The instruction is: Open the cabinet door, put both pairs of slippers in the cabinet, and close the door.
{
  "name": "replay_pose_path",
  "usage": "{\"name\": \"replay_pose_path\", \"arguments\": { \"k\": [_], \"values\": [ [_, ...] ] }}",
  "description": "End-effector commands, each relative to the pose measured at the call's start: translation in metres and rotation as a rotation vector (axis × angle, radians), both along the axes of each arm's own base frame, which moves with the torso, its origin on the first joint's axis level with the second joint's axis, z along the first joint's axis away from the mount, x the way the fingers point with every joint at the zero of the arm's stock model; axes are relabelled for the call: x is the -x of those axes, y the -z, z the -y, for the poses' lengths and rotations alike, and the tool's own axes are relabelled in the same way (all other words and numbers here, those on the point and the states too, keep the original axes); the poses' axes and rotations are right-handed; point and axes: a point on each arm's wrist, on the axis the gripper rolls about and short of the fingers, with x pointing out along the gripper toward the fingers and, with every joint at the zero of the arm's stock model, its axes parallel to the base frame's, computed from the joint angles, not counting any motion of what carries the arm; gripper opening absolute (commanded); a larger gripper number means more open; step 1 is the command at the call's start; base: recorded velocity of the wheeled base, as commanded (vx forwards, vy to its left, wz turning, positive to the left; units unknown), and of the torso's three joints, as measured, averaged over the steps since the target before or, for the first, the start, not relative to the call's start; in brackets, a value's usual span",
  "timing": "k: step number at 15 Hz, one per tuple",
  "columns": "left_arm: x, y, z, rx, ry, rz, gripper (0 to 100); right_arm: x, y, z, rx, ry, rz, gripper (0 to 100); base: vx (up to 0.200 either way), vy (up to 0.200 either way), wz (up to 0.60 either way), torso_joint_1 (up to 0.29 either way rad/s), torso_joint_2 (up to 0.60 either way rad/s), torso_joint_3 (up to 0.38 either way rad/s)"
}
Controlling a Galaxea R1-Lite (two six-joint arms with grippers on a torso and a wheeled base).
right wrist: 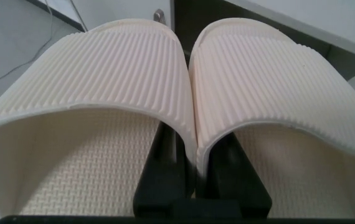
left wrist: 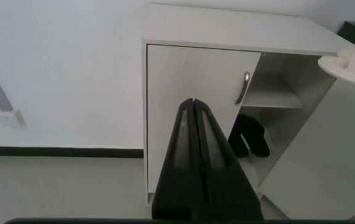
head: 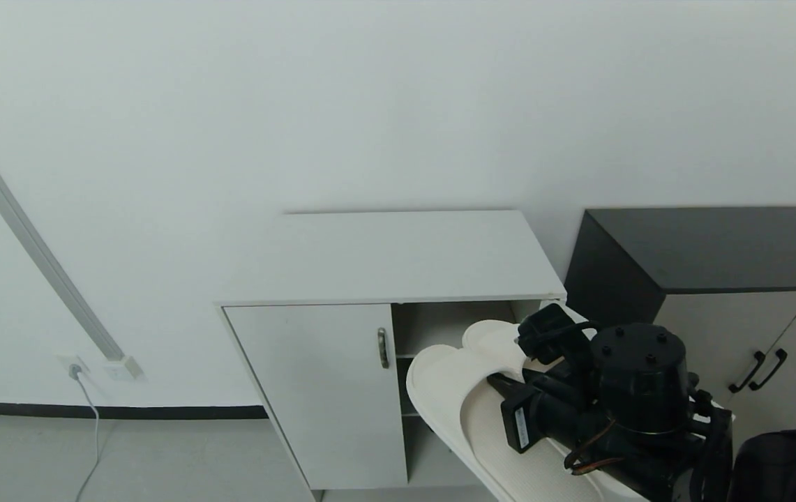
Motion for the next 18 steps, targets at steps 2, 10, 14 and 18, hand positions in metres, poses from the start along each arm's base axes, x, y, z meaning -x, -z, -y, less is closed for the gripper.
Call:
{"name": "replay_pose_path", "arguments": {
  "k": [2, 10, 14, 18],
  "values": [
    [0.0, -0.0001, 0.0, 0.0, 0.0, 0.001, 0, -0.0001, 0.0009, -0.0004, 0.002, -0.001, -0.002, 0, 0.0, 0.0, 0.0, -0.171, 0.4, 0.222],
    [0.0, -0.0001, 0.0, 0.0, 0.0, 0.001, 0, 0.0002, 0.0008, 0.0, 0.001, 0.0, -0.003, 0, 0.0, 0.0, 0.0, -0.22, 0.53, 0.307],
    [0.0, -0.0001, 0.0, 0.0, 0.0, 0.001, 0, 0.0002, 0.0008, 0.0, -0.001, 0.0, -0.004, 0, 0.0, 0.0, 0.0, -0.193, 0.53, 0.32],
    [0.0, -0.0001, 0.0, 0.0, 0.0, 0.001, 0, 0.0, 0.0005, -0.0002, -0.002, 0.0, -0.003, 0, 0.0, 0.0, 0.0, -0.176, 0.5, 0.314]
  ]
}}
